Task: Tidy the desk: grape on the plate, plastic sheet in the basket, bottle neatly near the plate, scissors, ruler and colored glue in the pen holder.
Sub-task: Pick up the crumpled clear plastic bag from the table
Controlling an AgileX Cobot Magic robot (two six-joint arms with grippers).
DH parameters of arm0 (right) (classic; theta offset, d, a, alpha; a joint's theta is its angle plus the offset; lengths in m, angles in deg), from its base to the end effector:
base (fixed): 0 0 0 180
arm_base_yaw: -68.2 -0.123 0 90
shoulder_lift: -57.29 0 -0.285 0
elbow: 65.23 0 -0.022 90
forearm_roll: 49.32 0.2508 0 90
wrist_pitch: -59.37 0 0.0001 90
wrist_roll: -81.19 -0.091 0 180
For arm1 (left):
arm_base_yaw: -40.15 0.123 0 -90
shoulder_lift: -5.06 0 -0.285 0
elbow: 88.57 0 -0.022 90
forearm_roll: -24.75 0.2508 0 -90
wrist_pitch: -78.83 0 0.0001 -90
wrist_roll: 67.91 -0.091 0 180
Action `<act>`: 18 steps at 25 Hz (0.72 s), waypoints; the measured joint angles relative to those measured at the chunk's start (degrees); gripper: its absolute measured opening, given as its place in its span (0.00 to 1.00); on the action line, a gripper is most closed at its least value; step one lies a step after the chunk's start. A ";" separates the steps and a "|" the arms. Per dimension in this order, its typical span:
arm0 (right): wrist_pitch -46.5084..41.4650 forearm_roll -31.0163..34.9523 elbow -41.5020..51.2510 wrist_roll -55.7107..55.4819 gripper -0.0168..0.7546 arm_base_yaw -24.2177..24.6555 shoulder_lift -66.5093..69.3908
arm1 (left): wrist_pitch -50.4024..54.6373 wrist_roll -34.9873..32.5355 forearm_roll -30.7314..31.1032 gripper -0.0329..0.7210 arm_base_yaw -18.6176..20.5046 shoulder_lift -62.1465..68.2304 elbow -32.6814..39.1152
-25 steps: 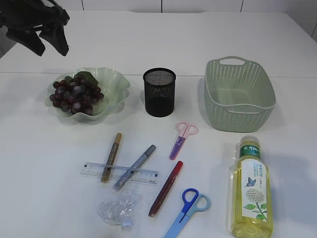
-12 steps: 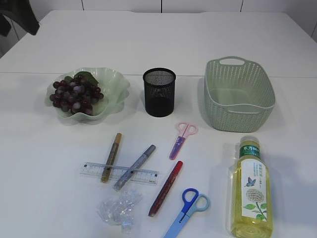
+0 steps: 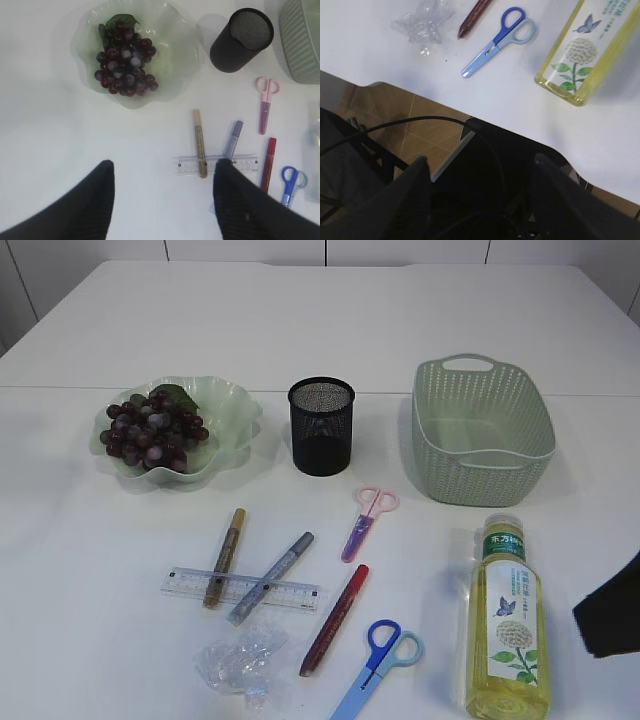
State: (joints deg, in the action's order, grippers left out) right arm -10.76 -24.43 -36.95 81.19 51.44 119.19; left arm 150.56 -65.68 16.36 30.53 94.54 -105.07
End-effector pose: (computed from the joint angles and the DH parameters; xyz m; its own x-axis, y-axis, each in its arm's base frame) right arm 0.1306 0.0770 0.3179 -0.9427 -0.1345 -0.3054 -0.2603 0.8690 0.4209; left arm 0.2769 -0.0597 0.4290 -0.8208 0.0537 -0.5686 0.1756 0.9711 -0.1618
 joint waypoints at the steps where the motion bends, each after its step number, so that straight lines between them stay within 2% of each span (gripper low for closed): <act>1: 0.56 0.32 0.00 0.00 0.66 -1.49 0.70 | 0.00 0.09 0.00 0.65 0.00 -1.03 0.59; 8: 5.93 0.91 -0.36 0.00 0.66 -12.48 10.19 | 0.41 0.33 0.00 0.65 0.00 -8.99 4.93; 13: 8.05 0.53 -5.12 -0.44 0.66 -19.90 19.15 | 0.54 0.42 0.00 0.65 0.00 -13.06 7.06; 18: 6.18 -4.73 -13.03 -8.97 0.66 -24.55 28.11 | 0.75 0.54 0.00 0.65 0.00 -15.05 7.51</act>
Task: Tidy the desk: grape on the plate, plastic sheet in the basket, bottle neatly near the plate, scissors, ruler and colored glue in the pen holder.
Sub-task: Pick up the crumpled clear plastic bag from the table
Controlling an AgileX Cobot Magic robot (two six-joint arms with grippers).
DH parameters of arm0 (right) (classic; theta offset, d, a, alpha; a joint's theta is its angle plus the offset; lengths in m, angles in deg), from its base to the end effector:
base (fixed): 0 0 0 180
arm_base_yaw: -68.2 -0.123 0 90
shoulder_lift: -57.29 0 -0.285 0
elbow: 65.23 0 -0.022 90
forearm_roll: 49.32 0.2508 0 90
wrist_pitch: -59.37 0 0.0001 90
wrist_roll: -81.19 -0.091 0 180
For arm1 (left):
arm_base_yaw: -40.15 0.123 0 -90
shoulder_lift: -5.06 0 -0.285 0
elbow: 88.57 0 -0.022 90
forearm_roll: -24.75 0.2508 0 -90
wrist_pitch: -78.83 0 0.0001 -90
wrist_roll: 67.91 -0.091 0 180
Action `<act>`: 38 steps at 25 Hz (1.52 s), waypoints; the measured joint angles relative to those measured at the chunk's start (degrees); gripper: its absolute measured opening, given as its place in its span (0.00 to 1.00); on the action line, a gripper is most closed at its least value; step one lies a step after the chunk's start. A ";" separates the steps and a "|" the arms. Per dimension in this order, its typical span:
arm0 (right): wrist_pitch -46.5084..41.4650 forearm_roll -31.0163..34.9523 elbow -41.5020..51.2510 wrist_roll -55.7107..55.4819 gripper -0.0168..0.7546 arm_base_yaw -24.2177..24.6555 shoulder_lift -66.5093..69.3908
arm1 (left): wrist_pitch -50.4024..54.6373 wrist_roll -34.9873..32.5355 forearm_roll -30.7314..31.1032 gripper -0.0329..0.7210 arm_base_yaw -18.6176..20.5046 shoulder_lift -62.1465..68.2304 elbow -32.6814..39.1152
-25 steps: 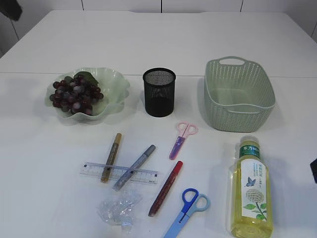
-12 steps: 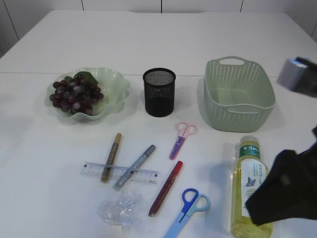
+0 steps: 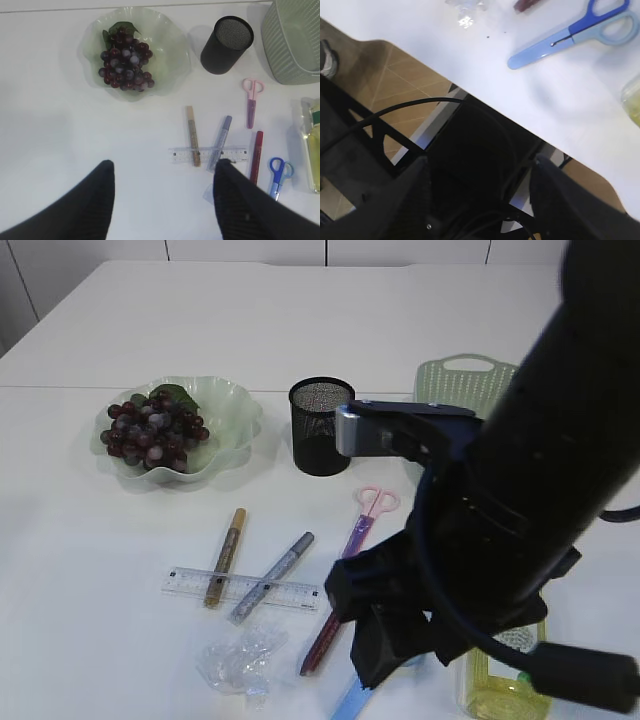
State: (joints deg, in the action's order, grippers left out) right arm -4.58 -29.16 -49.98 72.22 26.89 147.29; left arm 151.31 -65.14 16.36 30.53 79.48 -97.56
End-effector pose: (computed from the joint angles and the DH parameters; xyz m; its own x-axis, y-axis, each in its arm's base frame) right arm 0.1812 0.1968 0.2787 -0.9083 -0.4043 -0.1076 -0.4151 0.8383 0.3536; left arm 0.1980 -0.0464 0.4551 -0.7503 0.0342 -0.6602 0.1891 0.9680 -0.1648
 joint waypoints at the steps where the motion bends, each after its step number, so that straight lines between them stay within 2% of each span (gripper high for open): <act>1: -0.97 -1.70 -1.63 -2.62 0.66 -0.28 1.90 | 0.00 0.00 0.00 0.65 0.00 -0.27 0.00; 5: -1.90 -4.33 -6.35 -8.36 0.66 -0.57 8.55 | 0.08 0.00 0.00 0.65 0.00 -0.52 0.00; 12: 0.28 -1.87 -7.58 -9.36 0.66 -0.66 15.71 | 0.08 0.00 0.00 0.65 0.00 -0.52 0.00; 20: 4.46 2.31 -11.51 -9.46 0.67 -0.66 19.23 | 0.08 0.00 0.00 0.63 0.00 -0.52 0.00; 25: 5.00 4.45 -15.59 -10.20 0.73 -0.66 22.50 | 0.08 0.00 0.00 0.63 0.00 -0.52 0.00; 33: 11.55 11.86 -15.98 -10.43 0.74 -0.66 25.76 | 0.08 0.00 0.34 0.63 0.00 -0.52 0.00; 38: 12.33 13.67 -15.98 -10.43 0.74 -0.66 27.97 | 0.08 0.00 0.70 0.63 0.00 -0.77 0.00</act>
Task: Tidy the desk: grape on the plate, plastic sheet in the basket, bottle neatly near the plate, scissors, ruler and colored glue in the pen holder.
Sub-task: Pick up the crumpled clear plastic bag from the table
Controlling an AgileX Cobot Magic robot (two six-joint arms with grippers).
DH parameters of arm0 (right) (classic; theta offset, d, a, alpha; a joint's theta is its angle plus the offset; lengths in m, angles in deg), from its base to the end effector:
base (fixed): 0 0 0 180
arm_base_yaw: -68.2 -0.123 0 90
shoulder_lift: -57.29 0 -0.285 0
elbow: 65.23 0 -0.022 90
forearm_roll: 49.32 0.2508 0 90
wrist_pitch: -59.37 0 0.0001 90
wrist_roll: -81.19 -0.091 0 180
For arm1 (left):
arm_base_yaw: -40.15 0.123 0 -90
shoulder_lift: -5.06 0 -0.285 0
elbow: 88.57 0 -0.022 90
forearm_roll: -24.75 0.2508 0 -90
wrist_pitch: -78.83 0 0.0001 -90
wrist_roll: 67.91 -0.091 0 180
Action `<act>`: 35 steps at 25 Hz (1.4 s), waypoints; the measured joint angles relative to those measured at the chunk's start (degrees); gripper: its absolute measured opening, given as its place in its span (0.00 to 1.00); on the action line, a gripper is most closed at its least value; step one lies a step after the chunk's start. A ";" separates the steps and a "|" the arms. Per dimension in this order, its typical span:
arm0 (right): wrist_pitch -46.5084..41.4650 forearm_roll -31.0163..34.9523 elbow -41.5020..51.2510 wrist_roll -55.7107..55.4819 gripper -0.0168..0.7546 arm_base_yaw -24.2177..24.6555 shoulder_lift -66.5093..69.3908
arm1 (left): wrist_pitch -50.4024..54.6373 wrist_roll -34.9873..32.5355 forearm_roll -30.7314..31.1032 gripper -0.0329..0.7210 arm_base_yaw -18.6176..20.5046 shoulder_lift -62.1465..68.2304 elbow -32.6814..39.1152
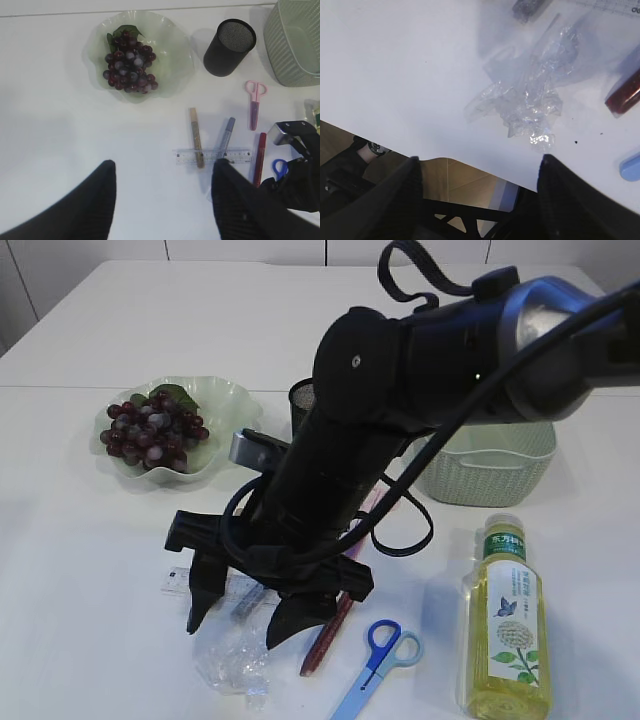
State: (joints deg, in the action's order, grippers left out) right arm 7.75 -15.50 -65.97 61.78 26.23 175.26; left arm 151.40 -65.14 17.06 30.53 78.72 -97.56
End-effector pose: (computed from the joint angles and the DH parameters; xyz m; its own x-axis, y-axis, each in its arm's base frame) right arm 0.2632 0.2902 0.2010 -0.9940 -0.0843 0.0702 -0.0381 0.8652 0.5000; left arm 0.1937 -0.0446 0.4575 -0.7416 0.0365 -0.6699 0.1864 0.9704 -0.1535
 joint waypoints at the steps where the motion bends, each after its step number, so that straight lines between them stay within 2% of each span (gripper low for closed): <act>1: -0.11 0.15 0.00 0.00 0.74 0.00 0.28 | 0.00 0.00 0.00 0.63 0.00 -0.09 0.00; 7: 1.33 0.82 0.00 0.00 0.74 0.00 0.50 | 0.00 0.00 0.04 0.63 0.00 -0.09 0.00; 21: 3.00 -2.89 0.00 0.00 0.74 0.00 3.82 | 0.00 0.00 0.13 0.63 0.00 -0.09 0.00; 35: 4.18 -3.55 -0.12 -0.04 0.74 0.00 5.68 | 0.00 0.00 0.13 0.63 0.00 -0.09 0.00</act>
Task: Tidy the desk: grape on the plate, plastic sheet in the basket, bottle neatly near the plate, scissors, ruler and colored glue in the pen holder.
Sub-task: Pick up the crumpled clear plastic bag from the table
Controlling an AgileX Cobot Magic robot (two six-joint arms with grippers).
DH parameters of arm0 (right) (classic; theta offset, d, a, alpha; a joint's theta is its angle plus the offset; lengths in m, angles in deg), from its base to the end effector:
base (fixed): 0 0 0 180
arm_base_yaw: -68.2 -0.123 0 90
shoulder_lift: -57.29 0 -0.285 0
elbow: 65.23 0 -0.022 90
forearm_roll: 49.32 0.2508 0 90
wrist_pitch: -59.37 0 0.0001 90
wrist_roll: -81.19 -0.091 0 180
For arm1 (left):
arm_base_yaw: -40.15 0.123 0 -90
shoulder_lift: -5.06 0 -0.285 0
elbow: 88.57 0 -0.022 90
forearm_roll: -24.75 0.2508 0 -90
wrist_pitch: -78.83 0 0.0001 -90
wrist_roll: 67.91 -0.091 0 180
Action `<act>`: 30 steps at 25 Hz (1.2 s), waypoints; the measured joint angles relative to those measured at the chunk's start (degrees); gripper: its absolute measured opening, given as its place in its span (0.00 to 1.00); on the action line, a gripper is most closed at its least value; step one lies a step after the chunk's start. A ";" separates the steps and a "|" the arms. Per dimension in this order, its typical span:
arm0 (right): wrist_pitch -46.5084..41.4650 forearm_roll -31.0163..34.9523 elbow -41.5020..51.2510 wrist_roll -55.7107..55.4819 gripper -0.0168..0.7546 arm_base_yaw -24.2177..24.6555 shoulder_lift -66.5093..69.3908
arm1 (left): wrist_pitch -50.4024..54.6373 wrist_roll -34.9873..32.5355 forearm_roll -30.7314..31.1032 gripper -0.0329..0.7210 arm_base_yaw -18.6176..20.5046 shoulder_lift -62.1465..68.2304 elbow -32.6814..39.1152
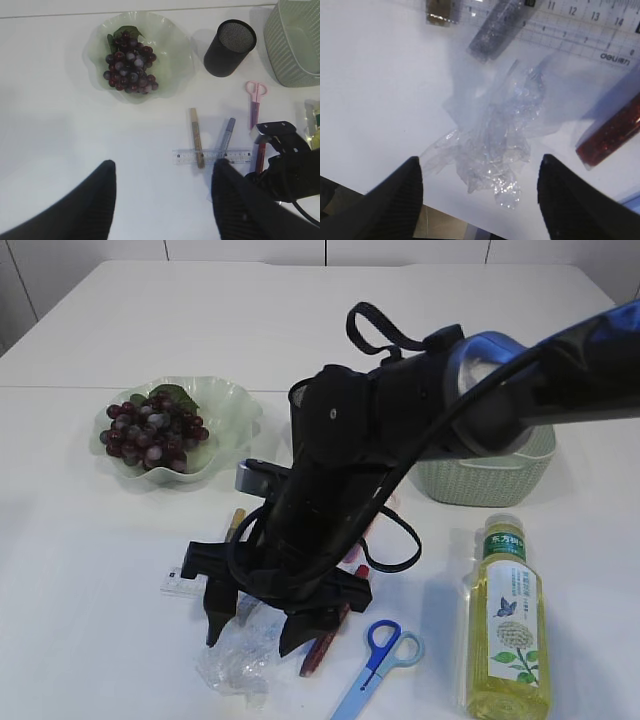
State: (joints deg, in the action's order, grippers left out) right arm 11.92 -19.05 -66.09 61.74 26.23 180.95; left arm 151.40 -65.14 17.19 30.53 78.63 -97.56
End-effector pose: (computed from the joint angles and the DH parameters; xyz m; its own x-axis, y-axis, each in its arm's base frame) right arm 0.2755 0.2933 0.1608 -0.9956 -0.0764 0.0545 -0.0456 0.9016 0.4301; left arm 0.1933 -0.0443 0.4578 -0.7404 0.0370 -0.6712 0.1858 0.9709 -0.1514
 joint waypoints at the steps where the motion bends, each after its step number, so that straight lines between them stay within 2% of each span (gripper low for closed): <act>1: 0.03 0.11 0.00 0.00 0.74 0.00 0.23 | 0.00 0.00 0.00 0.63 0.00 0.00 0.00; 30: 2.57 1.56 -0.14 -0.09 0.74 0.00 3.90 | 0.00 0.00 0.55 0.62 -1.68 0.00 0.00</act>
State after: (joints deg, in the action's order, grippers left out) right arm 14.49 -17.49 -66.22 61.65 26.23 184.85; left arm 151.40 -65.14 17.73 28.85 78.63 -97.56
